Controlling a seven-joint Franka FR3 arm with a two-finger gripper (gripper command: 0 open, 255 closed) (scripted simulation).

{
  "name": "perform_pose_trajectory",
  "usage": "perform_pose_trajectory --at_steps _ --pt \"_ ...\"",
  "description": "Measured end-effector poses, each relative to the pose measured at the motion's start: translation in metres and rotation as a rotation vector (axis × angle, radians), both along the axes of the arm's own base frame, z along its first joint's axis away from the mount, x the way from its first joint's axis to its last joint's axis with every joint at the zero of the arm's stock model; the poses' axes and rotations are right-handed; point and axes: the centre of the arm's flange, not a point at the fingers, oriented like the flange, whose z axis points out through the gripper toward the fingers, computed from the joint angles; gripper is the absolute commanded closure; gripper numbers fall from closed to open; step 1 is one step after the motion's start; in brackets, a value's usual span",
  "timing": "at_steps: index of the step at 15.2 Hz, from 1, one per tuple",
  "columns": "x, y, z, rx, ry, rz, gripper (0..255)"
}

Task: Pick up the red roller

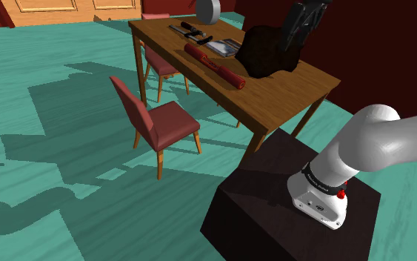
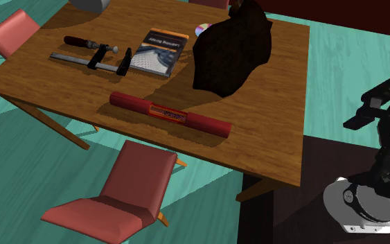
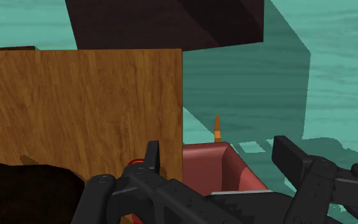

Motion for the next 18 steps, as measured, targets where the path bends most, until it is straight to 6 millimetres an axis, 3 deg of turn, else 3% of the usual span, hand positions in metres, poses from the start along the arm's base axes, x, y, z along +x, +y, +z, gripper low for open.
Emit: perform_pose_trajectory --at_steps 2,5,18 --pt "0.004 -0.002 -0.002 0.001 0.0 0.001 0" --pt "0.032 -0.014 -0.019 0.006 0.002 0.009 0" --pt "0.171 -0.08 -0.101 0.029 0.006 0.048 0"
